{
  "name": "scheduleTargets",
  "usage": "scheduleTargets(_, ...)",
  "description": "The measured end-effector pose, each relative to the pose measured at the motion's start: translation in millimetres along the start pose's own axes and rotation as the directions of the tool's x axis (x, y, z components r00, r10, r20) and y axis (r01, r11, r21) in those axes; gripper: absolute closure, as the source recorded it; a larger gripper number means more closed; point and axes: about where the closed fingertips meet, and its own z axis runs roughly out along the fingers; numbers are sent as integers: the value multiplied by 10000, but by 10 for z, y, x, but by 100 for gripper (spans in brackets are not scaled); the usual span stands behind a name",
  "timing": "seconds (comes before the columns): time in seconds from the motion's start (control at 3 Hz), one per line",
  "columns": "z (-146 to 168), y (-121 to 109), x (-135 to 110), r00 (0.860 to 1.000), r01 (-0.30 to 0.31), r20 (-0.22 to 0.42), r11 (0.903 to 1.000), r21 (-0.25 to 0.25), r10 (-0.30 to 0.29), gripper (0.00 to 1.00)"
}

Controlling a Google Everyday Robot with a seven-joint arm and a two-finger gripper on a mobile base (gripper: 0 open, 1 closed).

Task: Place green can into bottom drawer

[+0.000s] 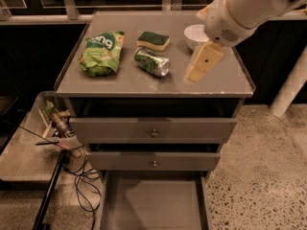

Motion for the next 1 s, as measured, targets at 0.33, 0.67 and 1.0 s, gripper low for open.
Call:
scheduleTargets(0.33,319,-26,-184,10000,32,46,9997,-257,-31,0)
scheduleTargets(0.67,603,-51,-277,9987,-514,25,9968,-611,517,0)
scheduleTargets(1.0,860,-62,-321,9954,-955,-173,9921,-816,944,0)
